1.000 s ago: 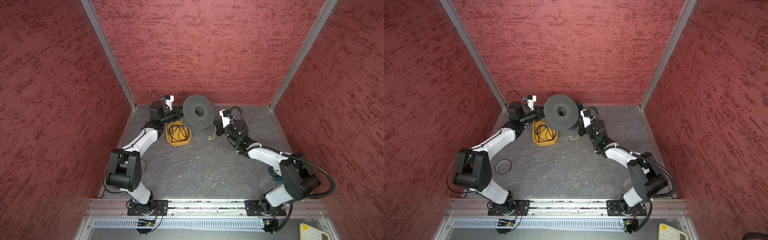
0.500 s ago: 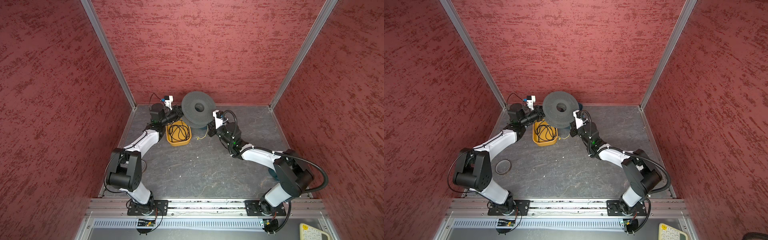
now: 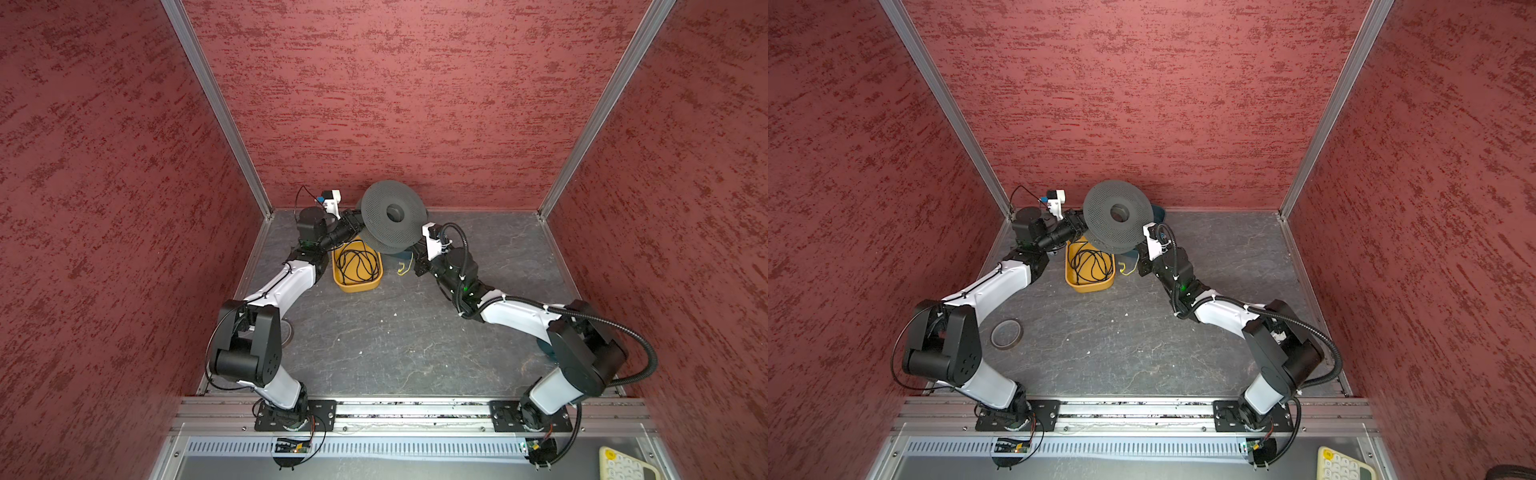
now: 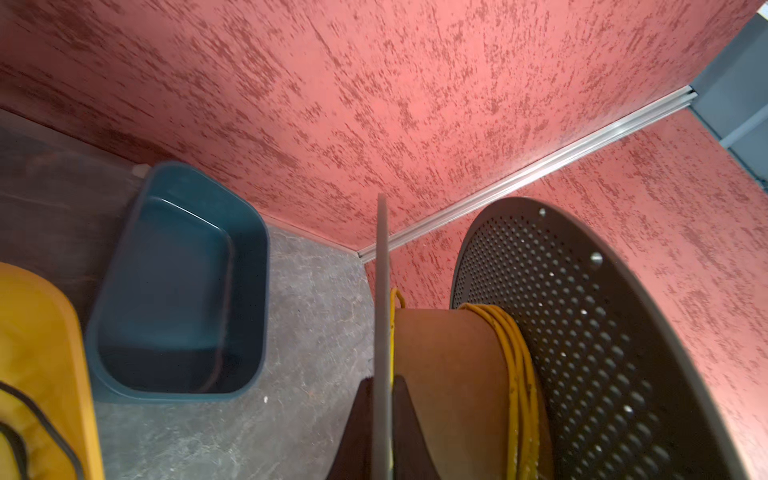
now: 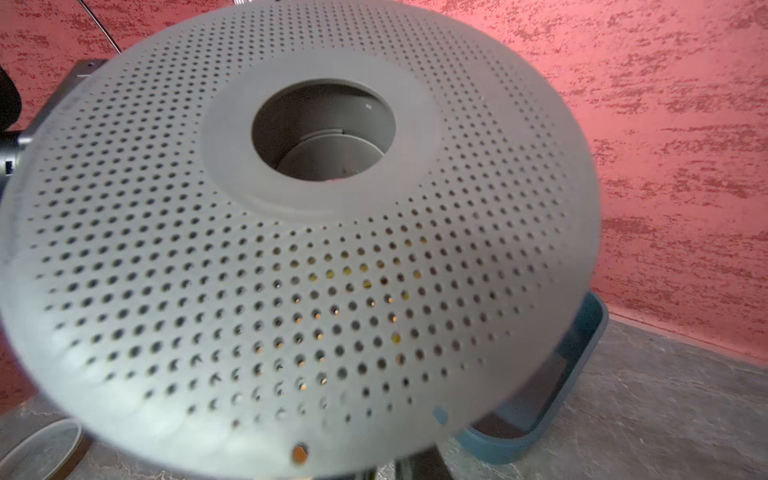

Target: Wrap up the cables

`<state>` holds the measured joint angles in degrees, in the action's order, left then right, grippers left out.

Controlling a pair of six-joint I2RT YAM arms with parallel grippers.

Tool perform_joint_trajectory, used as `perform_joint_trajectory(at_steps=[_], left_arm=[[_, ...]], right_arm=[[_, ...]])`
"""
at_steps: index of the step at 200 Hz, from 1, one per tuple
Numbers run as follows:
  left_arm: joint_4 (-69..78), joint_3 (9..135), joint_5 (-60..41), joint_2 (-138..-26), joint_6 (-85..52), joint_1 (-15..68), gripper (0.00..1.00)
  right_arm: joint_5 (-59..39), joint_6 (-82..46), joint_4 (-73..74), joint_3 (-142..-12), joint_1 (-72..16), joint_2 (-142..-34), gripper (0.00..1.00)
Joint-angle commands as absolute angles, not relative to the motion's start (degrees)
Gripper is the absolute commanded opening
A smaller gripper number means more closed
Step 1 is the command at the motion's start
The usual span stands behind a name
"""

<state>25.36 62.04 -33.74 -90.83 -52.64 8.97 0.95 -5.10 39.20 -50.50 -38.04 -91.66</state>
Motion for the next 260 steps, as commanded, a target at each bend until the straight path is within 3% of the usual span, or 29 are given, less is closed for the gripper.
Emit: perform_joint_trajectory(at_steps=[1, 23, 98, 124, 196, 260], left_arm=[[29.5, 62.77, -29.95, -87.97, -50.6, 7.87, 0.0], [28.35, 62.96, -30.36, -87.42, -50.07, 7.24, 0.0], [22.88, 63.54, -31.68, -86.26, -47.6, 5.98, 0.0], [22.01, 63.5, -32.35, -85.71, -47.46, 5.87, 0.0], [18.17, 64.57, -34.05, -85.28, -45.46, 5.8, 0.0], [13.06, 65.04, -34.8, -84.17, -41.73, 5.89, 0.0]], right_arm=[[2.64, -3.7, 37.8, -49.53, -38.84, -89.14, 0.2], [3.26, -2.71, 36.32, -49.03, -38.67, -88.11, 0.31], [7.22, 1.2, 32.27, -46.42, -38.42, -84.6, 0.41], [13.09, 3.27, 27.59, -47.73, -38.33, -84.22, 0.41], [26.08, 9.83, 23.11, -45.3, -36.96, -81.73, 0.53], [18.3, 9.25, 22.23, -44.6, -35.79, -78.75, 0.64]])
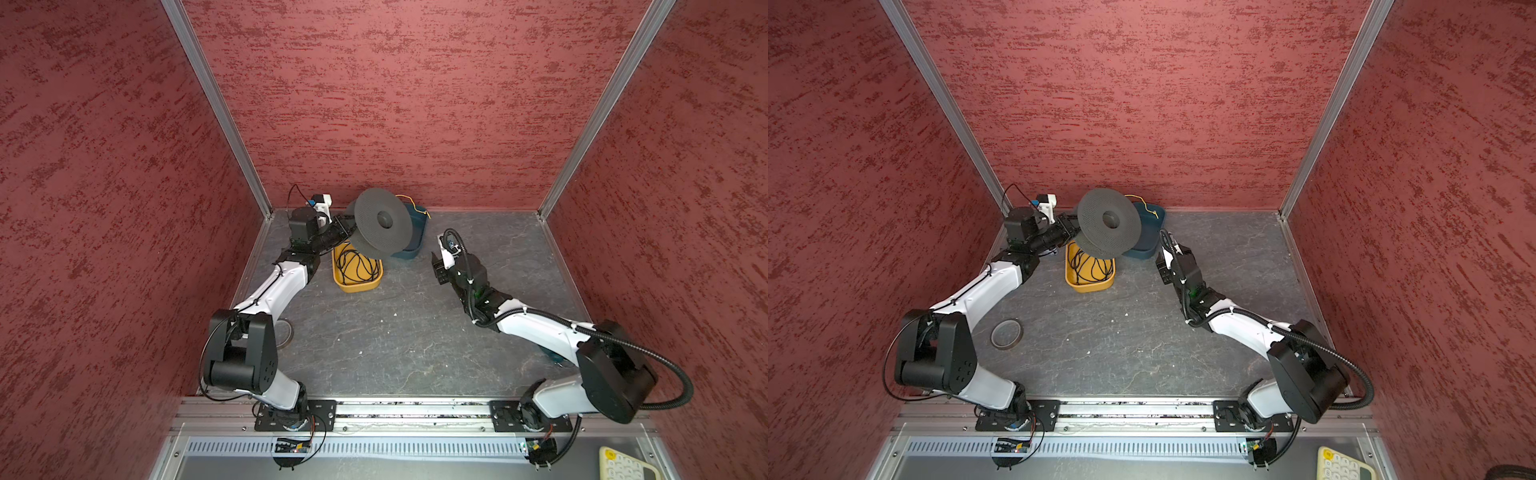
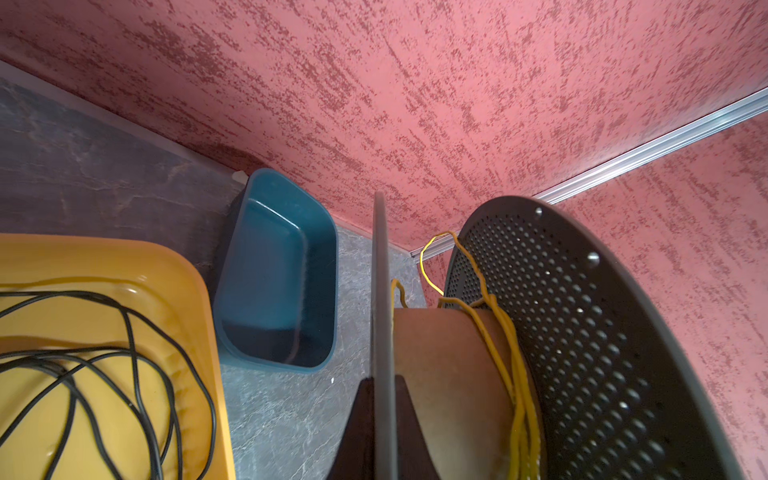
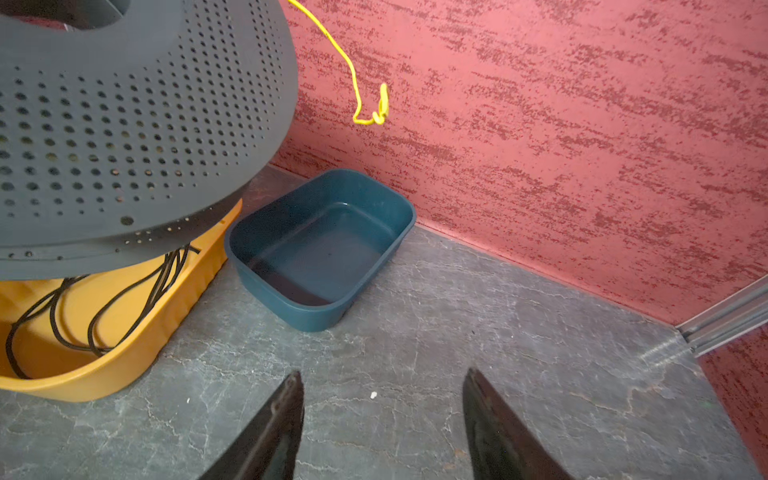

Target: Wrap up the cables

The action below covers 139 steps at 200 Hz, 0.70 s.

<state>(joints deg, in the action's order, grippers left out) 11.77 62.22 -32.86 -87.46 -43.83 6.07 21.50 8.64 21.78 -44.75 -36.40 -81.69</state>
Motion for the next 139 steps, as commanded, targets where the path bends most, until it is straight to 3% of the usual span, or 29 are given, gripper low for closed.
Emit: perform_joint_trajectory(at_steps=[1, 102, 139], left_arm=[[12.99, 65.04, -34.85, -84.14, -41.69, 5.93, 0.0], [10.53, 63.11, -33.55, -83.46, -39.38, 8.94, 0.0], [10.15, 62.91, -32.54, -83.15, -38.86, 10.08, 0.0]], right_arm=[[18.2, 9.24, 22.28, -44.63, -35.78, -78.66, 0.64], [-2.38, 2.18, 22.69, -52.54, -27.82, -79.71, 0.66], [-3.69, 0.73, 20.3, -58.17, -26.91, -84.37, 0.63]])
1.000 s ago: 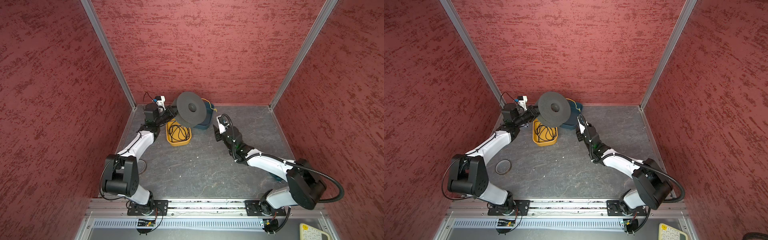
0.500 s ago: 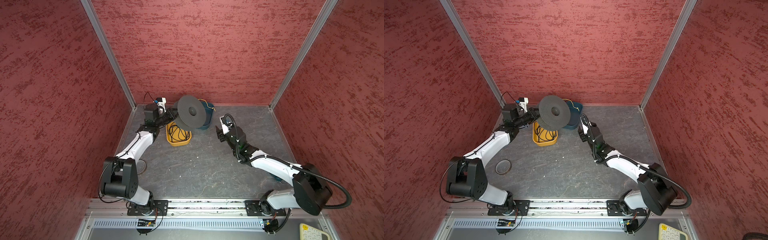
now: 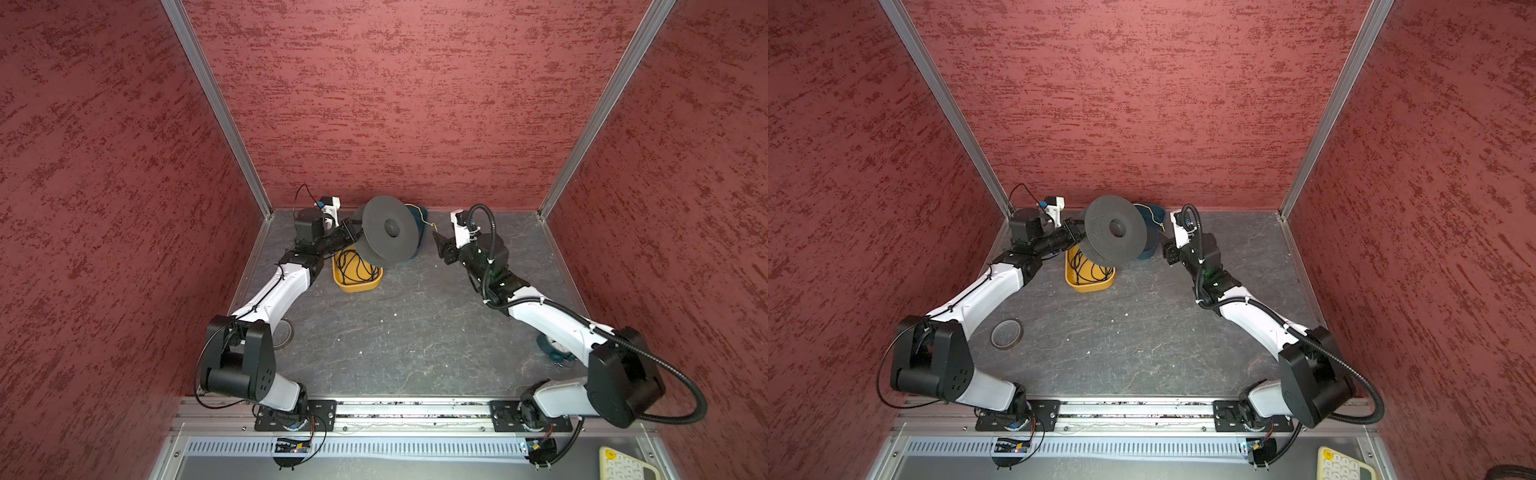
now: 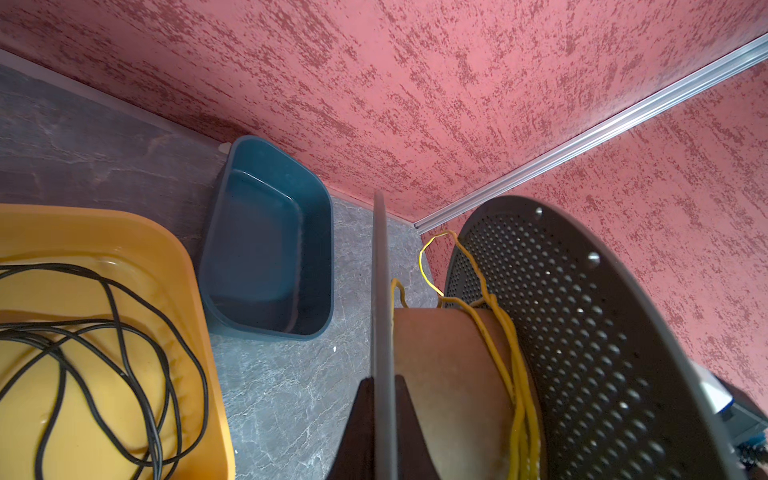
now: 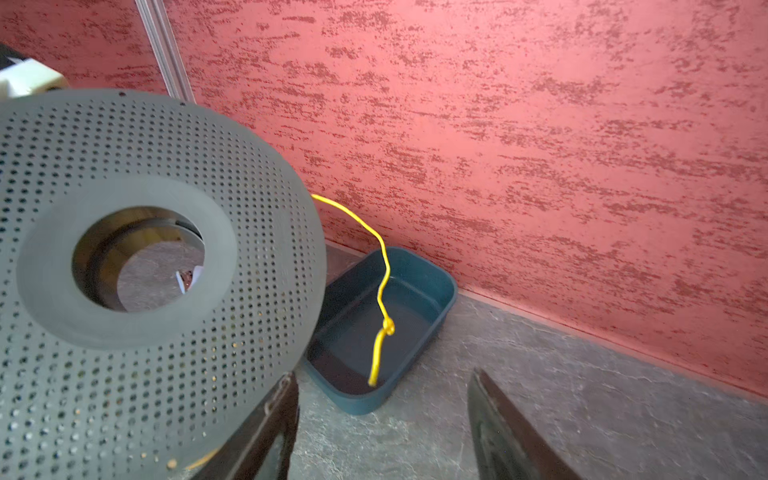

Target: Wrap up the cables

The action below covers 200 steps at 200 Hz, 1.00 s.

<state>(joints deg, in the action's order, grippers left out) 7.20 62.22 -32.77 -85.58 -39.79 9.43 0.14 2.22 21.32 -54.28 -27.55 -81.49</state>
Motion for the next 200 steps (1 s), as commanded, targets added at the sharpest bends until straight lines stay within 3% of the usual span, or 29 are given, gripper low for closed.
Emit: perform_joint_trajectory(at_steps=[1, 48, 200], left_arm=[[10.13, 62.87, -32.49, -83.06, -38.81, 10.1, 0.0], [9.05, 62.71, -31.85, -82.24, -37.96, 10.53, 0.0], [9.23, 62.73, -31.51, -82.42, -37.44, 11.25, 0.0]], right_arm=[[-3.69, 0.63, 20.26, -58.35, -26.86, -84.55, 0.63], [-1.4, -1.7, 20.61, -60.18, -26.02, -87.38, 0.49], [-5.24, -2.02, 15.98, -61.77, -23.99, -90.12, 0.37]])
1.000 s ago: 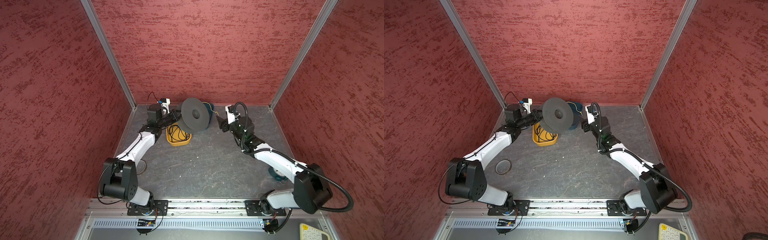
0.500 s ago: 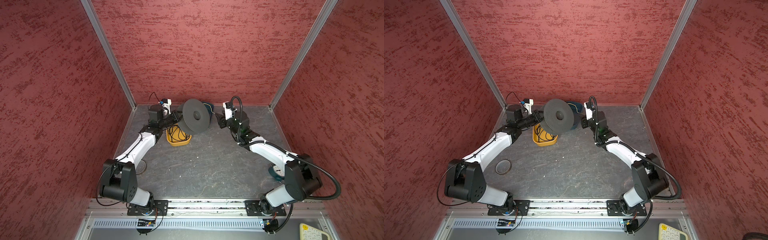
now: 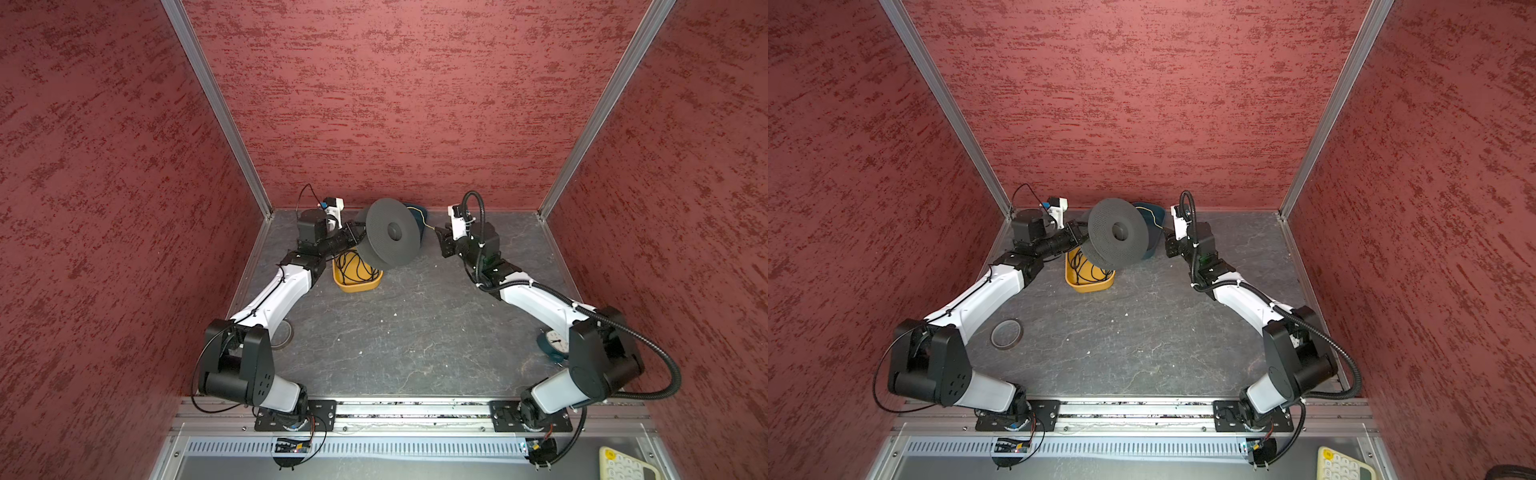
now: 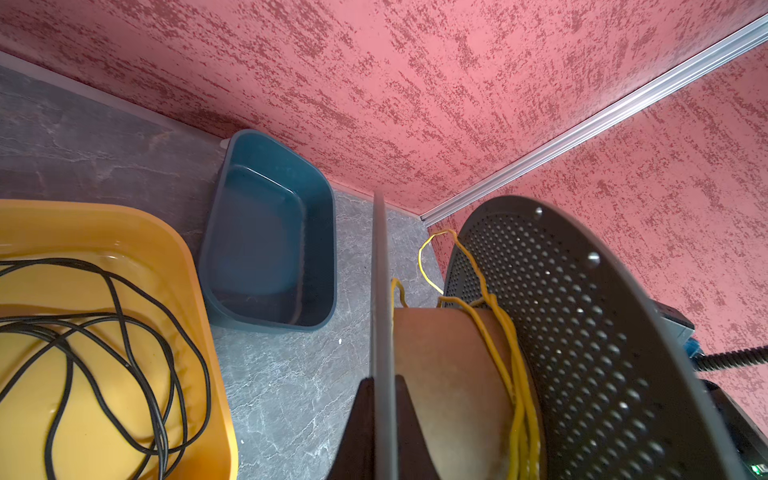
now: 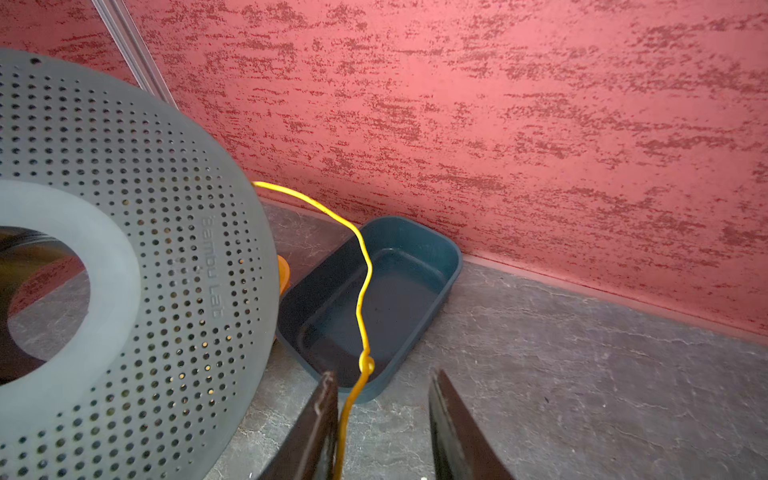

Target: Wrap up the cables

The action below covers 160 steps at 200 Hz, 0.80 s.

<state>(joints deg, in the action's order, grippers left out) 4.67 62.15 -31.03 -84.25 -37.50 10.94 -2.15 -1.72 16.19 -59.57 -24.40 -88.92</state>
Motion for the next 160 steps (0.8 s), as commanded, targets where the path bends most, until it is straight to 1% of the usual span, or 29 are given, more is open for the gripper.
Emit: perform_joint_trajectory(at_steps=[1, 20, 43, 79, 99, 118, 132, 140, 160], left_arm=[[9.23, 62.66, -31.49, -82.42, -37.44, 11.29, 0.0], [9.4, 62.59, -31.42, -82.44, -37.44, 11.56, 0.0], [9.38, 62.7, -31.32, -82.49, -37.35, 11.69, 0.0], [9.4, 62.5, -31.36, -82.78, -37.31, 11.69, 0.0], [9.44, 62.42, -31.34, -82.8, -37.36, 11.87, 0.0], [9.49, 62.33, -31.34, -82.76, -37.27, 11.9, 0.0], [9.44, 62.31, -31.36, -82.71, -37.27, 11.95, 0.0], [9.47, 62.34, -31.29, -82.71, -37.27, 11.95, 0.0], [9.36, 62.31, -31.27, -82.72, -37.18, 11.95, 0.0]], right_arm=[[-5.34, -2.02, 15.99, -61.78, -23.99, -90.11, 0.37], [-5.63, -2.02, 15.82, -62.29, -23.99, -90.7, 0.36], [-5.58, -1.83, 15.82, -62.4, -23.95, -90.95, 0.3], [-5.05, -1.76, 16.43, -61.61, -23.99, -90.22, 0.29], [-4.75, -1.63, 16.59, -61.28, -23.99, -89.78, 0.3], [-4.23, -1.6, 17.13, -60.93, -23.95, -89.32, 0.36], [-4.17, -1.57, 17.36, -60.92, -23.89, -89.16, 0.36], [-4.05, -1.67, 17.51, -60.83, -23.91, -89.19, 0.34], [-4.0, -1.82, 17.71, -60.91, -23.91, -89.36, 0.26]])
